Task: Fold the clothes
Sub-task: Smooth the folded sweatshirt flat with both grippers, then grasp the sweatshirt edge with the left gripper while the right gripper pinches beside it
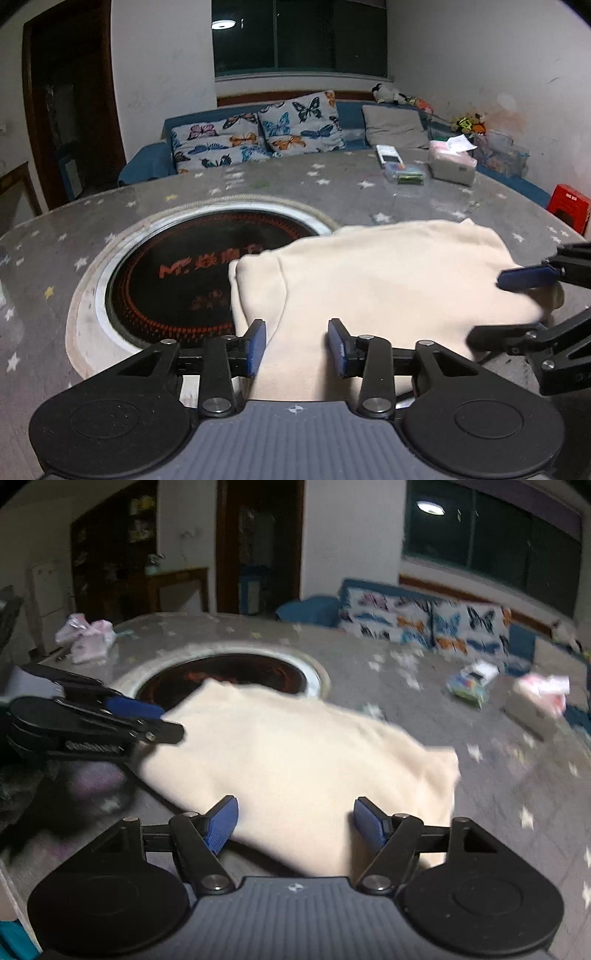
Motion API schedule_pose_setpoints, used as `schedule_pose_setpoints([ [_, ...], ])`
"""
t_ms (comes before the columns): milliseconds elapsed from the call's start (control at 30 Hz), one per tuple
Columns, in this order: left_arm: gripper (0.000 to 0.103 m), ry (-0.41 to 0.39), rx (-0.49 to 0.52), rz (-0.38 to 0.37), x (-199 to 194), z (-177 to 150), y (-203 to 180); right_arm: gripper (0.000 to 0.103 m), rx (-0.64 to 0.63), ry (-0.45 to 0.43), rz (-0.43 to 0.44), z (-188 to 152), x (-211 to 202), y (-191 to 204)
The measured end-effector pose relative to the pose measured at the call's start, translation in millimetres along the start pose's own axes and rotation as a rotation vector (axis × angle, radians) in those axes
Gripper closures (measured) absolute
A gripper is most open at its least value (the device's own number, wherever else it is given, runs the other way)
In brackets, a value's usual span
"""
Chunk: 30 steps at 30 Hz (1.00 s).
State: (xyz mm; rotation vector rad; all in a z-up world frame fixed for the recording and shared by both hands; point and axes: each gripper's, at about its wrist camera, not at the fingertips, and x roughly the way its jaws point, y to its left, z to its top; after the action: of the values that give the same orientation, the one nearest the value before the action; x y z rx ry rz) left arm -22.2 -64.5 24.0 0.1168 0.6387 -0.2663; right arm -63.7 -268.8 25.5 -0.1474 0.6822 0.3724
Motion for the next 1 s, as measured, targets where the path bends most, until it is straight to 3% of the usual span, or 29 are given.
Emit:
schedule_pose_setpoints([
  [167, 0.058, 0.012, -0.031, 0.001, -5, 4, 3, 0.028, 0.021, -0.024, 0.014, 2, -10, -6],
  [233, 0.052, 0.022, -0.049, 0.002, -5, 5, 6, 0.016, 0.038, -0.033, 0.026, 4, -12, -9],
  [367, 0.046, 0.05, -0.1, 0.003, -3, 5, 12, 0.016, 0.049, 0.003, 0.035, -2, 0, -9],
  [533, 0.031, 0.063, -0.124, 0.015, -5, 5, 17, 0.002, 0.039, 0.01, 0.057, -4, 4, -6],
  [1000, 0.009, 0.083, -0.183, 0.009, -6, 0, 31, 0.0, -0.058, 0.042, 0.009, -6, 12, 9],
])
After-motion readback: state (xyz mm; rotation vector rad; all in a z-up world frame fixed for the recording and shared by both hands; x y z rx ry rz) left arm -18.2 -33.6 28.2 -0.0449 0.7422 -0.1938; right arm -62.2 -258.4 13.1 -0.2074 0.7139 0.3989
